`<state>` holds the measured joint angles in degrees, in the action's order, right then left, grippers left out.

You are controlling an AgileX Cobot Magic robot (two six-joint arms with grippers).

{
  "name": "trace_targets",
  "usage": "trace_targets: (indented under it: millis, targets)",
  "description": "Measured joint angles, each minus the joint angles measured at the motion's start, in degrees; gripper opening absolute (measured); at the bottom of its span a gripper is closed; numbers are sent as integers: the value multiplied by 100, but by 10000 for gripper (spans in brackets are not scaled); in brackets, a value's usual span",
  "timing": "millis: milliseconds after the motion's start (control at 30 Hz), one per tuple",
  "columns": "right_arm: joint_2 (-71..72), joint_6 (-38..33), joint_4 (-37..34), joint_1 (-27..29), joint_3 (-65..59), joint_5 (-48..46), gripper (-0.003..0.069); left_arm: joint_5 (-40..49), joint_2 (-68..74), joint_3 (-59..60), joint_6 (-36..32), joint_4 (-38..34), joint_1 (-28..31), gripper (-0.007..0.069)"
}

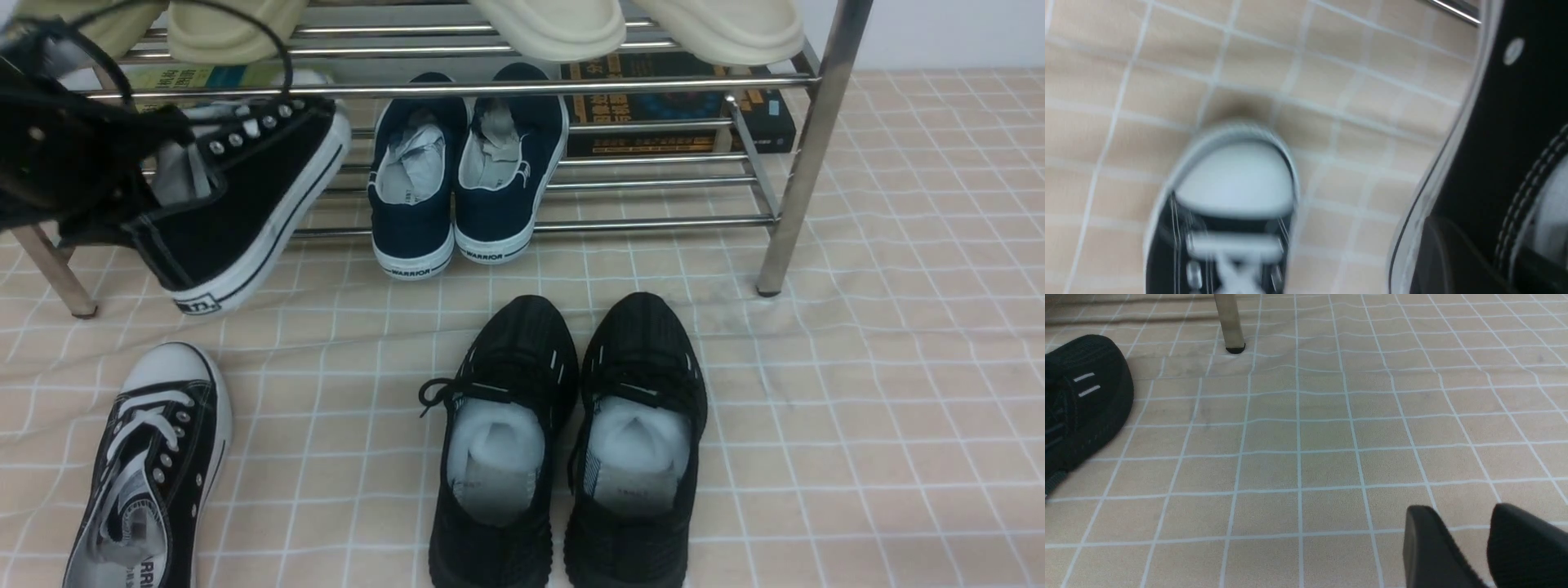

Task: Take the shoes off the shelf from the light coffee tablecloth by hand.
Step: 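Set the held shoe down on the floor in front of the rack with the left gripper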

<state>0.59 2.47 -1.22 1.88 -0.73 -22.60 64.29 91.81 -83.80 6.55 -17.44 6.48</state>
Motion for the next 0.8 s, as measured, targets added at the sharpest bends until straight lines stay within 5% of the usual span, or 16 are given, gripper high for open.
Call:
trace_targets:
  millis: [233, 800]
  targets:
    - [0, 0, 0, 0, 0, 0, 239, 572, -998, 469, 255, 151, -4, 22]
    - [0, 0, 0, 0, 0, 0, 239, -362, -2411, 3027, 883, 212, -304, 19]
